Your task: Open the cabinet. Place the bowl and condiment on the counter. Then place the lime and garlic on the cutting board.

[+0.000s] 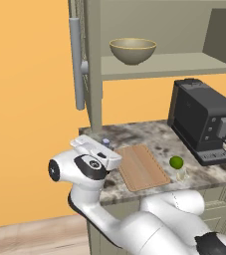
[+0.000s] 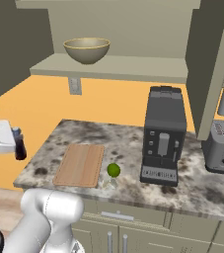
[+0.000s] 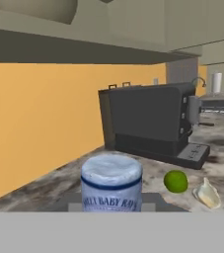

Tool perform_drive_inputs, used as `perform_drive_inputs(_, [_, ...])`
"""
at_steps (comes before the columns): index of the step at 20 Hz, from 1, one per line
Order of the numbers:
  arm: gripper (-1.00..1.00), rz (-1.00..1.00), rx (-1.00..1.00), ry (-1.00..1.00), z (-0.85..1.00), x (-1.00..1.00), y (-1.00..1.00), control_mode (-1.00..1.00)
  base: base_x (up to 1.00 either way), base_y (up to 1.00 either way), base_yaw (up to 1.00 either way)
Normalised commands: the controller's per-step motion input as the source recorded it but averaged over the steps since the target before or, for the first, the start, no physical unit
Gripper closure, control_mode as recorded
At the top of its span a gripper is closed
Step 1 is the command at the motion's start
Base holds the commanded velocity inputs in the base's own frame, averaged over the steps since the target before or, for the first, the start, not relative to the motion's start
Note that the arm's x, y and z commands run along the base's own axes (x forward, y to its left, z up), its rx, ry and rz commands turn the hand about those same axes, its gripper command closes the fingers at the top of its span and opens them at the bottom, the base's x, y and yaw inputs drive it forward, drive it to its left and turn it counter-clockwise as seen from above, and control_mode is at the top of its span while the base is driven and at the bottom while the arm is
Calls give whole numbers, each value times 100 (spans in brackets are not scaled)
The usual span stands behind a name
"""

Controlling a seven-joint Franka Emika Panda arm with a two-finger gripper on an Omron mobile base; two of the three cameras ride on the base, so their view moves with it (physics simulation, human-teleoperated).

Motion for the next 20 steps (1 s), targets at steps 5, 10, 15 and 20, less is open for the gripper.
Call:
perform_drive_inputs(5, [100,-6,-4,0,-17,0,-1,-100,0,0,0])
perform_drive_inputs(10, [100,-5,0,0,0,0,0,-100,0,0,0])
perform_drive_inputs(15, [100,-3,0,0,-7,0,-5,-100,0,0,0])
perform_drive_inputs(20, [100,-2,0,0,-15,0,-13,-100,0,0,0])
